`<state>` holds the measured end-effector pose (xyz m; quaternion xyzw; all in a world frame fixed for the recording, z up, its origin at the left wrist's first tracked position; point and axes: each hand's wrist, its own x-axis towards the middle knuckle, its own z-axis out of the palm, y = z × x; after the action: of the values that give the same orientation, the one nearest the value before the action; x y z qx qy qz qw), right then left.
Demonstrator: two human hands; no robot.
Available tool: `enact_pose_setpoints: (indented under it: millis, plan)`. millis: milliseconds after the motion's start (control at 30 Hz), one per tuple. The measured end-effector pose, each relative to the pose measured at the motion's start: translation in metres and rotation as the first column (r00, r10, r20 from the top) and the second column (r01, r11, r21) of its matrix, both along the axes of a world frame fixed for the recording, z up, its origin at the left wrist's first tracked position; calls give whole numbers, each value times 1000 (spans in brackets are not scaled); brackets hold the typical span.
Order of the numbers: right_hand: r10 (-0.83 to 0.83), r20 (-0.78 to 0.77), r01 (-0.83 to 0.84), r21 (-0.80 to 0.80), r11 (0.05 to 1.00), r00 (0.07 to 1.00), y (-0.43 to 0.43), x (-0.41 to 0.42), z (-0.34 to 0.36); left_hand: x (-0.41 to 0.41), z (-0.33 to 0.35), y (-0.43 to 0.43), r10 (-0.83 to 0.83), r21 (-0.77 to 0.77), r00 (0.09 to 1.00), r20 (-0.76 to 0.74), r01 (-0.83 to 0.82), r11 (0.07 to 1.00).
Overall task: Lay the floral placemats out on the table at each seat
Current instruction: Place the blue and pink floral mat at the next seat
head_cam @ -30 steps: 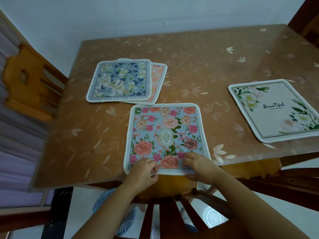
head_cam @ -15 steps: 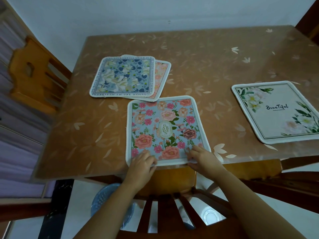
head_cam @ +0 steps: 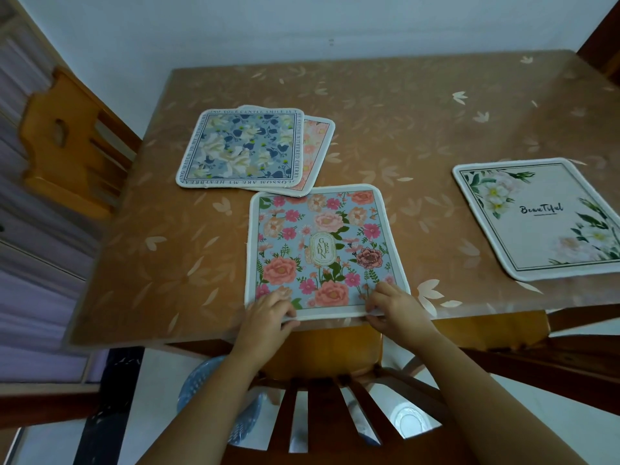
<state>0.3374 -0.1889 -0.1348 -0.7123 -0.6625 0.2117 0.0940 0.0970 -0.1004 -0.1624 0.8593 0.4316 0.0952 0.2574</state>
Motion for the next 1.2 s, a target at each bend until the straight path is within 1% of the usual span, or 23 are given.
enact_pose_setpoints:
  millis: [133, 433, 667, 767, 867, 1033, 1200]
  plan:
    - [-4, -7, 4, -9, 1000, 1000, 0, -1, 0, 2, -3, -2, -49, 37, 997, -56, 51, 998]
    - [-22, -11, 23, 25, 999, 1000, 0, -3, -2, 3, -4, -1, -59, 87, 997, -46, 63, 994]
    - [-46, -2, 46, -13, 999, 999, 3, -6, 0, 3, 0, 1, -50, 57, 997, -57, 53, 997]
    - [-62, -11, 62, -1, 998, 998, 8, -6, 6, 1, 9, 8, 5, 78, 999, -39, -2, 997]
    - [-82, -9, 82, 76, 994, 997, 24, -9, 19, 0, 25, 21, 66, 149, 998, 0, -65, 987]
    - [-39, 5, 37, 177, 984, 999, 64, -18, 39, 7, 49, 54, 178, 237, 983, 38, -182, 954]
    - [-4, 15, 1, 210, 978, 1000, 118, -23, 47, 18, 59, 91, 249, 255, 968, 41, -251, 934]
